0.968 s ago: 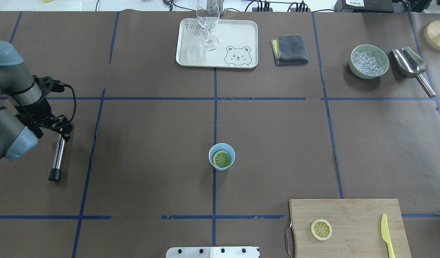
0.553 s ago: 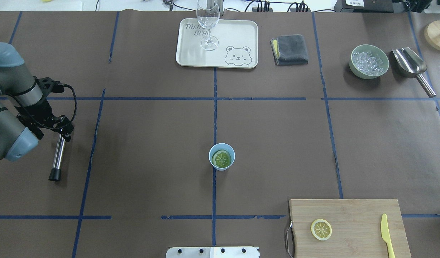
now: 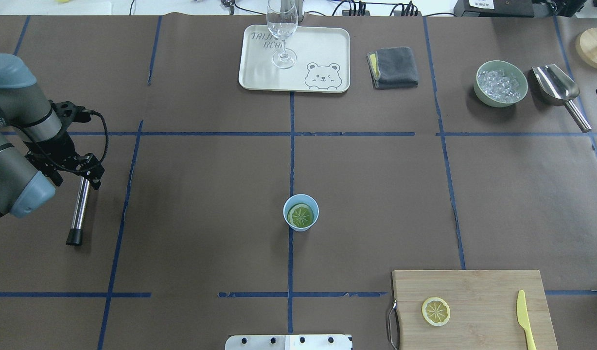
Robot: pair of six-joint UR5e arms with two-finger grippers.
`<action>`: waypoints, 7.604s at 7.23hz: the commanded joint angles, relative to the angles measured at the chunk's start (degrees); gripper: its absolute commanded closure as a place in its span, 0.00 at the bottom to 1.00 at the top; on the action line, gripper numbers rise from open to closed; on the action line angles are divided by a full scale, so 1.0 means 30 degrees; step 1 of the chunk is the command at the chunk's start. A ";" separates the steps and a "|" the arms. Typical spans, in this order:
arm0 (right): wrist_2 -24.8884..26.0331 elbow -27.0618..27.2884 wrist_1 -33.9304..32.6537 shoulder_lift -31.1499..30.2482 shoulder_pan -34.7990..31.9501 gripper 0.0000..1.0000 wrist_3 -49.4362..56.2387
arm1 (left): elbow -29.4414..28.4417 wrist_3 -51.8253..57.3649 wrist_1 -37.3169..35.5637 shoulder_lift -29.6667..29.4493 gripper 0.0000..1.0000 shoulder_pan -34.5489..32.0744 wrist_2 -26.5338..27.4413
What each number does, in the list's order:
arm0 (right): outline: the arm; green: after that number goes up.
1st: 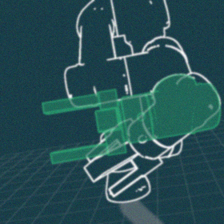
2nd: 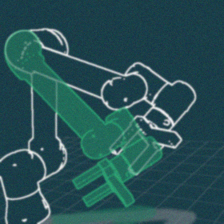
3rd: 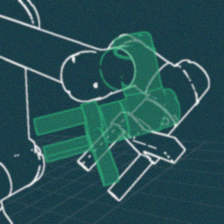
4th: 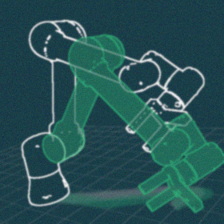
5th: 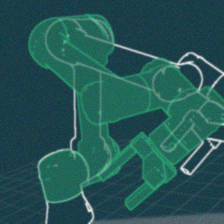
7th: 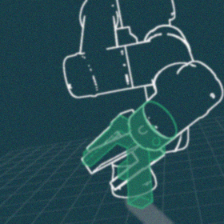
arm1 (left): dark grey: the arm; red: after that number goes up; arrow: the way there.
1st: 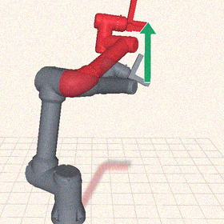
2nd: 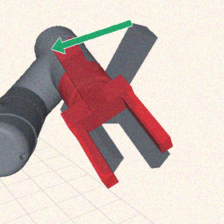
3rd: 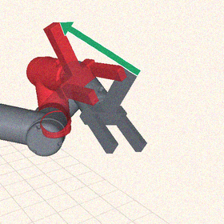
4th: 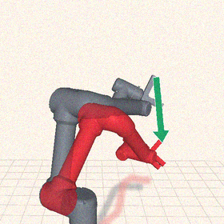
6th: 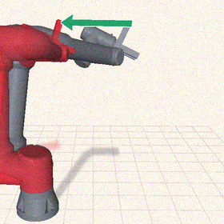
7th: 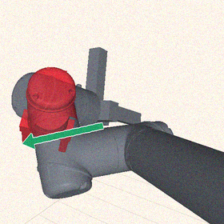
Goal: Squeeze lemon into cup
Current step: 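Lower the left gripper over the steel muddler and grasp it, then lift the muddler upright with the left gripper and carry it over the cup, then press the muddler down into the cup onto the lemon slice with the left gripper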
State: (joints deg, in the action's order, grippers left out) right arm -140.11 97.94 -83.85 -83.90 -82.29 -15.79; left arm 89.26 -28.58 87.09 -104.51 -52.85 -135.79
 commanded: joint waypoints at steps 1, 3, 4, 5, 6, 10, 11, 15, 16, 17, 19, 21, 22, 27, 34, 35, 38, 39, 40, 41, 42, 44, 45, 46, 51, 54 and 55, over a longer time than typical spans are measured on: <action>0.0004 0.0018 0.0000 0.0018 -0.0021 0.00 0.0047 | -0.0016 0.0004 0.0032 -0.0026 0.00 0.0008 0.0058; 0.0005 0.0018 0.0000 0.0018 -0.0050 0.00 0.0047 | 0.0100 -0.0024 0.0032 -0.0026 0.00 0.0037 0.0436; 0.0005 0.0047 0.0000 0.0018 -0.0050 0.00 0.0047 | 0.0043 -0.0286 0.0032 0.0003 0.00 0.0038 0.0468; 0.0005 0.0047 0.0000 0.0047 -0.0050 0.00 0.0047 | 0.0130 -0.2087 0.0061 -0.0055 0.02 0.0038 0.0469; 0.0005 0.0047 0.0029 0.0048 -0.0050 0.00 0.0018 | 0.0218 -0.2395 0.0178 -0.0056 0.00 0.0038 0.0498; 0.0005 0.0076 0.0029 0.0048 -0.0079 0.00 0.0047 | -0.0133 -0.2634 0.0295 -0.0496 0.00 0.0389 0.0409; 0.0005 0.0134 0.0029 0.0077 -0.0079 0.00 0.0018 | -0.0075 -0.2546 0.0325 -0.0350 0.00 0.0389 0.0613; 0.0034 0.0135 0.0029 0.0370 -0.0226 0.00 0.0018 | -0.0104 -0.1930 0.0619 -0.0231 0.00 0.0389 0.1991; 0.0005 0.0164 0.0029 0.0370 -0.0255 0.00 0.0018 | -0.0046 -0.1669 0.0647 -0.0173 0.00 0.0360 0.2021; 0.0034 0.0164 0.0058 0.0370 -0.0284 0.00 0.0018 | -0.0045 -0.1231 0.0618 -0.0173 0.00 0.0360 0.1992; 0.0063 0.0135 0.0029 0.0370 -0.0314 0.00 0.0047 | 0.0072 -0.1432 0.0589 -0.0086 0.00 0.0302 0.1963; 0.0063 0.0106 0.0029 0.0370 -0.0314 0.00 0.0018 | 0.0537 -0.1171 0.0676 0.0236 0.00 0.0301 0.1875; 0.0092 0.0106 0.0029 0.0370 -0.0314 0.00 0.0047 | 0.0628 -0.1342 0.0648 0.0266 0.00 0.0330 0.1759; 0.0063 0.0106 0.0029 0.0370 -0.0343 0.00 0.0047 | 0.0249 -0.1549 0.0677 0.0296 0.34 0.0418 0.1729; -0.0053 0.0193 0.0000 0.0370 -0.0605 0.00 -0.0011 | 0.1938 -0.1578 0.0472 0.0266 1.00 0.0185 0.1845; -0.0199 0.0223 0.0000 0.0341 -0.0752 0.00 -0.0041 | 0.3252 -0.1491 0.0472 0.0122 1.00 0.0155 0.1875; -0.0404 0.0223 -0.0204 0.0312 -0.0870 0.00 -0.0187 | 0.7127 -0.1577 0.0530 -0.2793 1.00 -0.0108 0.3327; -0.0522 0.0281 -0.0205 0.0195 -0.0957 0.00 -0.0216 | 0.7161 -0.1607 0.0617 -0.4260 1.00 0.0036 0.5312; -0.0523 0.0282 -0.0234 0.0136 -0.0987 0.00 -0.0217 | 0.7394 -0.1636 0.0647 -0.4883 1.00 0.0096 0.5564; -0.0378 0.0340 -0.0206 0.0078 -0.1045 0.00 -0.0246 | 0.7831 -0.1579 0.1750 -0.5151 1.00 0.0125 0.5972; -0.0260 0.0224 -0.0292 -0.0068 -0.1162 0.00 -0.0246 | 0.7749 -0.3869 0.5531 -0.5008 1.00 0.0619 0.7398; -0.0201 0.0165 -0.1401 -0.0856 -0.1775 0.00 -0.0014 | 0.8039 -0.6926 0.9855 -0.4978 1.00 0.3126 1.1189; 0.0060 0.0135 -0.1406 -0.1586 -0.1923 0.00 0.0452 | 0.8012 -0.7084 1.1123 -0.4949 1.00 0.4390 1.3425; 0.0498 0.0193 -0.1436 -0.2405 -0.2360 0.00 0.1095 | 0.8243 -0.7434 1.1861 -0.4919 1.00 0.5070 1.4665; 0.0766 0.0281 -0.1465 -0.5047 -0.2861 0.00 0.2683 | 0.6882 -0.9426 1.3772 -0.4650 1.00 1.2394 2.6477; 0.0737 0.0311 -0.1436 -0.5284 -0.3008 0.00 0.2684 | 0.6368 -0.9518 1.3772 -0.5504 1.00 1.3365 2.6631; 0.0737 0.0340 -0.1436 -0.5342 -0.3125 0.00 0.2684 | 0.6284 -0.9518 1.3743 -0.5505 1.00 1.3455 2.6631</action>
State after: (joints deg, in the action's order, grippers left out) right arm -137.87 98.90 -88.16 -99.71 -91.30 -7.75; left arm 108.20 -57.09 128.39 -120.79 -13.15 -55.94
